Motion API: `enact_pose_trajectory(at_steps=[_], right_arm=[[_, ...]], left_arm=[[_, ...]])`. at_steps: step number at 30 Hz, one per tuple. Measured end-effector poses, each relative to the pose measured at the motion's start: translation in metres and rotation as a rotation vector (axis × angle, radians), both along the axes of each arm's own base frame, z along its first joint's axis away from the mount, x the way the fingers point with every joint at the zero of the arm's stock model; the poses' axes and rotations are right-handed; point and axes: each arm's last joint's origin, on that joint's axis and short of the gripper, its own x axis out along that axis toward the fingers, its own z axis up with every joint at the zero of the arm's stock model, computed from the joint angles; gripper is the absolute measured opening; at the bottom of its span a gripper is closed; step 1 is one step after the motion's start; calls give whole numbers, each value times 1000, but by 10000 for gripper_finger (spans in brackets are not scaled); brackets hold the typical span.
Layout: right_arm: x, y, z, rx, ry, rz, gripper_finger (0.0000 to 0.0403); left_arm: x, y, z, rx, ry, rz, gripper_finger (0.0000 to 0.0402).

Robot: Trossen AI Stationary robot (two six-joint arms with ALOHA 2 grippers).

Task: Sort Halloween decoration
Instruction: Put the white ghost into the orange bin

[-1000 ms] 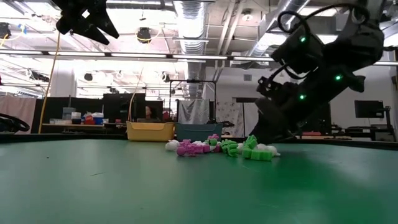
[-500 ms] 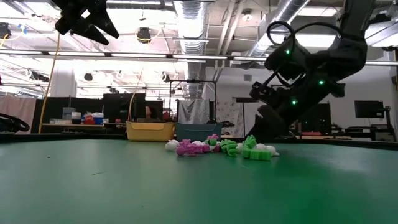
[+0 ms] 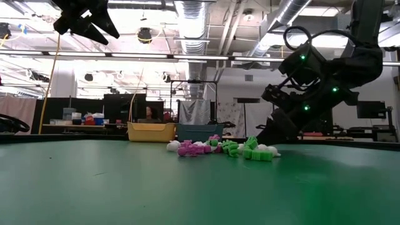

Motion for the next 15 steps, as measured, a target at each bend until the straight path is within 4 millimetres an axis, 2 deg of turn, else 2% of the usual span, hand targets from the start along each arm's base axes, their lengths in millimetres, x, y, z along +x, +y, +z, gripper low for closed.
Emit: enact_pose_trajectory(at_steps=[10, 15], right_arm=[[-1, -4, -1, -30, 19, 11, 168], [1, -4, -9, -45, 54, 25, 168]], left_arm=[[7, -1, -5, -16, 27, 5, 231], [12, -2, -8, -30, 36, 5, 231]])
